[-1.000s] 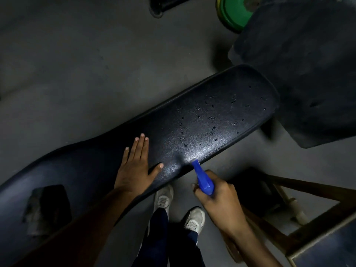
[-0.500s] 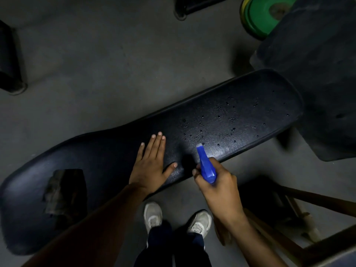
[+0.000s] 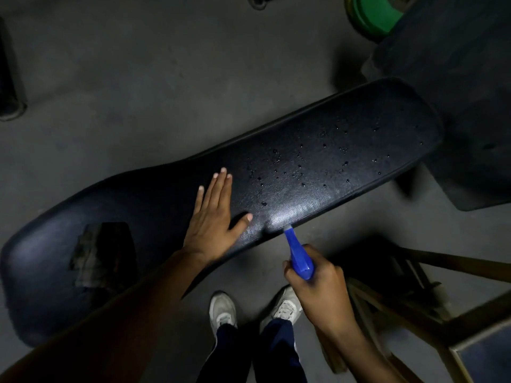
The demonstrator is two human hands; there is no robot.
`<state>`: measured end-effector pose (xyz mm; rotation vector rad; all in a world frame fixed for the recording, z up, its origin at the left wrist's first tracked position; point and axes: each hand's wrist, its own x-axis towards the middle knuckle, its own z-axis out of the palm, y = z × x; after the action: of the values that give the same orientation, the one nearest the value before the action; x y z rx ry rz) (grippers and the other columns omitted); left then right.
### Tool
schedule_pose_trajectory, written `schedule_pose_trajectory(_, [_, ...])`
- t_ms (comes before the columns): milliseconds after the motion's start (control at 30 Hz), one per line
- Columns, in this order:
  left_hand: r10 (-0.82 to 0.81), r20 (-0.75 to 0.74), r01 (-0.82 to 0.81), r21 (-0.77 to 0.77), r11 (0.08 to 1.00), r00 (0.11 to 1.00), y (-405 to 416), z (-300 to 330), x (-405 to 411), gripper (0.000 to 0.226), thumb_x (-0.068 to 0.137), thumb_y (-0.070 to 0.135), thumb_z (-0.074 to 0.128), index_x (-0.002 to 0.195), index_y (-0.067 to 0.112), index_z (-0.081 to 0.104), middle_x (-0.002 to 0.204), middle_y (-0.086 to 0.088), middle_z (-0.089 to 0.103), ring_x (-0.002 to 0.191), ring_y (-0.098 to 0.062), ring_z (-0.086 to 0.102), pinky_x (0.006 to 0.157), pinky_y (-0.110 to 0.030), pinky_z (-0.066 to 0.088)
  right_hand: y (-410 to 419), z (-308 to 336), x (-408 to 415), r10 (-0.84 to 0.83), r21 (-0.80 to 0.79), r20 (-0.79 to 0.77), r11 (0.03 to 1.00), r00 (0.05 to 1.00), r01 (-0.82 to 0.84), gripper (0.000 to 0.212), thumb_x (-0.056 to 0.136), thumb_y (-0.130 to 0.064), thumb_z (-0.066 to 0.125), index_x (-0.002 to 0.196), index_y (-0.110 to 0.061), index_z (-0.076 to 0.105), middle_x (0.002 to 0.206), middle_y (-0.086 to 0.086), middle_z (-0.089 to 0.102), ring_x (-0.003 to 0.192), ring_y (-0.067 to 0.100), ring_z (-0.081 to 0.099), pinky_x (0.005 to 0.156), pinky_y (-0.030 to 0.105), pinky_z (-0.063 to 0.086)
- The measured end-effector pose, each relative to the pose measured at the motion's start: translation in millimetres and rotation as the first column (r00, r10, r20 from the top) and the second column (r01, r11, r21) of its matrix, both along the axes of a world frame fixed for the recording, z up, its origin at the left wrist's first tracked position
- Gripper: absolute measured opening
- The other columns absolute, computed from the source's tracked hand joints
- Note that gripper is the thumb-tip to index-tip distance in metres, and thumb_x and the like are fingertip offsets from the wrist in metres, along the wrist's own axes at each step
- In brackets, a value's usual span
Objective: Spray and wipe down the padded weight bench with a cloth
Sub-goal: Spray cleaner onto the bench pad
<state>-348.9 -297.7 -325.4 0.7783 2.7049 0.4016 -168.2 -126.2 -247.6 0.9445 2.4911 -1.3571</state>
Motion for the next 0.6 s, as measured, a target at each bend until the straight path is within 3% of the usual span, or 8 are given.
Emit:
schedule_pose_trajectory(100, [0.031, -0.062, -0.036, -0.069, 0.997, 0.998, -21.1, -0.6, -0.2, 0.092, 0.095, 0.065, 0.034, 0.164, 0.01, 0.008, 0.174, -0.003, -0.002, 0.16, -0.017, -0.004, 0.129, -0.047, 0.003, -1.5, 0.2, 11.7, -0.073, -0.01, 0.016, 0.997, 0.997, 0.073, 0.024, 0.076, -0.054, 0.062, 0.081, -0.031, 0.057, 0.064, -0.002, 0.061, 0.059, 0.02, 0.059, 0.066, 0.04, 0.054])
schedule_pose_trajectory(267, [0.119, -0.147, -0.138, -0.13, 0.982, 0.982, -54.3, -1.4, -3.6, 0.087, 0.097, 0.061, 0.035, 0.163, 0.007, 0.015, 0.173, -0.009, 0.009, 0.16, -0.026, 0.01, 0.128, -0.053, 0.007, -11.9, 3.2, 13.2, -0.022, 0.007, 0.018, 1.0, 1.0, 0.022, 0.016, 0.08, -0.04, 0.071, 0.081, -0.032, 0.058, 0.068, -0.003, 0.063, 0.064, 0.024, 0.061, 0.067, 0.04, 0.053])
schedule_pose_trajectory(467, [0.108, -0.12, -0.126, -0.158, 0.979, 0.987, -81.5, -9.0, 7.1, 0.084, 0.1, 0.062, 0.029, 0.163, 0.008, 0.014, 0.173, -0.006, 0.008, 0.16, -0.021, 0.005, 0.128, -0.052, 0.011, -34.3, 2.6, -7.5, 0.058, 0.003, 0.007, 0.998, 0.998, -0.058, 0.029, 0.083, -0.028, 0.075, 0.073, -0.033, 0.048, 0.059, -0.008, 0.051, 0.055, 0.016, 0.046, 0.062, 0.039, 0.047])
schedule_pose_trajectory(600, [0.117, -0.129, -0.138, -0.166, 0.976, 0.985, -80.1, -8.6, 8.1, 0.083, 0.1, 0.061, 0.032, 0.163, 0.009, 0.016, 0.173, -0.005, 0.009, 0.16, -0.02, 0.006, 0.129, -0.051, 0.011, -47.6, 4.4, -24.9, 0.052, 0.012, -0.04, 0.999, 0.998, -0.051, 0.018, 0.082, -0.036, 0.072, 0.081, -0.033, 0.055, 0.062, -0.005, 0.06, 0.058, 0.018, 0.055, 0.064, 0.04, 0.053])
